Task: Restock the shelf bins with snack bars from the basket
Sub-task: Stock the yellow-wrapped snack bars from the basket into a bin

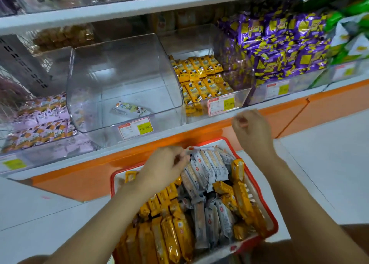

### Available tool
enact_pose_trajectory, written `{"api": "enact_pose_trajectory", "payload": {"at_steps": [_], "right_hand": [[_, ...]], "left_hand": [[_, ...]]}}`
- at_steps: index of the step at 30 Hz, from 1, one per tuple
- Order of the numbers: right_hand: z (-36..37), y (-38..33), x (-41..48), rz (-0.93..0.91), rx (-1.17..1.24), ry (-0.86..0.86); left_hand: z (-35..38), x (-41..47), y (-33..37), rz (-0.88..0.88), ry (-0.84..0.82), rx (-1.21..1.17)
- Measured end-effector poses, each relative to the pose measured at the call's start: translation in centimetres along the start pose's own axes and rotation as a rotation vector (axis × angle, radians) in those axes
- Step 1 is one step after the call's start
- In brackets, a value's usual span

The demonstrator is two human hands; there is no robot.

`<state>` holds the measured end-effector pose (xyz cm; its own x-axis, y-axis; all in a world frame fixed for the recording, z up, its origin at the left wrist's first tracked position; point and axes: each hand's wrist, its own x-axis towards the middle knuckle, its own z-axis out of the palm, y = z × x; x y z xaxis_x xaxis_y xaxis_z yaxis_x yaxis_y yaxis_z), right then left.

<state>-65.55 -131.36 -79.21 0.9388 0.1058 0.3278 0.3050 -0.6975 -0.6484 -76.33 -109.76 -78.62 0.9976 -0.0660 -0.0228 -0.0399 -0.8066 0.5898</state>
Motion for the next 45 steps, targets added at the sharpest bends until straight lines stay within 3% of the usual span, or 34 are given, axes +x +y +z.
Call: {"api": "enact_pose_trajectory", "payload": {"at_steps": [6,9,13,16,19,21,24,27,30,38,41,45], "right_hand": [[1.6,6.4,-9.2,0.431,-0.301,-0.435],[2.1,7.0,-12.9,0.536,-0.359,-0.592],[3.5,7.5,-15.3,0.514,-0.315,-0.618],[3.3,6.5,-14.7,0.53,-0.337,-0.569],[1.8,5.4,-13.7,0.598,-0.307,-0.655],[0.3,4.9,-12.8,0.69,-0.095,-0.691],[-2.3,2.9,-11.8,0.895,0.593,-0.698],[-3.9,1.9,-11.3,0.901,1.189,-0.797],[-3.5,2.3,-11.5,0.926,1.486,-0.835],[-2.6,2.5,-11.9,1.013,1.458,-0.668],[-2.5,2.4,-11.9,1.002,1.417,-0.619],[-2.2,2.2,-11.8,0.847,1.244,-0.575]], "left_hand": [[5.5,-1.8,-2.9,-0.147,-0.361,0.209],[6.6,-2.9,-4.4,-0.261,-0.521,0.164],[7.4,-4.2,-4.6,-0.347,-0.747,0.259],[8.6,-5.1,-3.7,-0.374,-0.648,0.282],[9.1,-6.0,-2.8,-0.408,-0.517,0.25],[9.1,-6.5,-2.5,-0.434,-0.482,0.216],[9.5,-7.2,-2.3,-0.431,-0.444,0.268],[9.7,-7.0,-2.3,-0.46,-0.477,0.324],[9.2,-6.4,-2.3,-0.494,-0.609,0.241],[7.9,-6.3,-3.1,-0.318,-0.792,0.068],[7.7,-6.5,-3.0,-0.281,-0.795,0.07],[6.6,-5.5,-3.3,-0.271,-0.686,-0.025]]}}
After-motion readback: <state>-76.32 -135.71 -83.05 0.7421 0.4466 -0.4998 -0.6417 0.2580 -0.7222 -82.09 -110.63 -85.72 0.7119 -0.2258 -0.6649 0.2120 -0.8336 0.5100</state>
